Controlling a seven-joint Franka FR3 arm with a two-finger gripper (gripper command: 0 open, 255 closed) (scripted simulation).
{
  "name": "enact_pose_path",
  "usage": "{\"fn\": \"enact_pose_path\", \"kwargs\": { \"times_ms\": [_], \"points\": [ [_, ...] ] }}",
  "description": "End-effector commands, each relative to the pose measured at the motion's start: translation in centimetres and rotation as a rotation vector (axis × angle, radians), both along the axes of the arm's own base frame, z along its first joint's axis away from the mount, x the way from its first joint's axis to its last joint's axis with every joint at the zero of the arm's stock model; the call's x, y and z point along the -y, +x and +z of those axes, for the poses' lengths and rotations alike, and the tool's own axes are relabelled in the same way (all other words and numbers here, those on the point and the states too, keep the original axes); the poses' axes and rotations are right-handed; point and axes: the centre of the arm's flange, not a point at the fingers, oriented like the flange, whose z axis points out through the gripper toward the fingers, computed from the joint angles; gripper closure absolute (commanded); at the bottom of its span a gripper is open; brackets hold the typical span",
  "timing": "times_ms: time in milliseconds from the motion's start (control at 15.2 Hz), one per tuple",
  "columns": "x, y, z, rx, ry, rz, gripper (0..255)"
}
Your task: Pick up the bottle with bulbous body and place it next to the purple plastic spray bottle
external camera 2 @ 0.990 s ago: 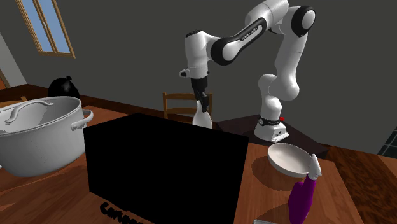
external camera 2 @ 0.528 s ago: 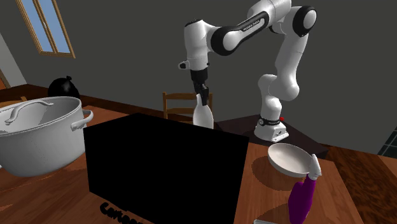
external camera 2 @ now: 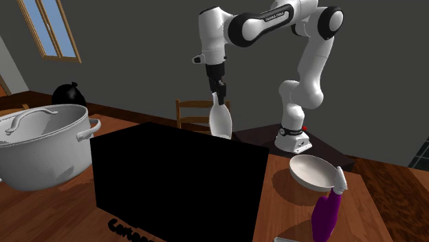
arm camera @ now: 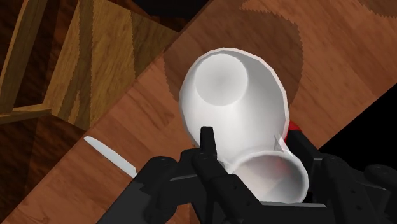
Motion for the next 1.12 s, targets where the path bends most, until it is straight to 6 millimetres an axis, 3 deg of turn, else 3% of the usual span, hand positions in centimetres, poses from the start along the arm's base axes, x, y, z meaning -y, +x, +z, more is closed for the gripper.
{"fn": "enact_pose_path", "kwargs": {
  "times_ms": [0, 1056],
  "points": [
    [0.0, 0.0, 1.1, 0.0, 0.0, 0.0, 255],
    [0.0, 0.0, 9.5, 0.0, 0.0, 0.0, 255]
  ]
}}
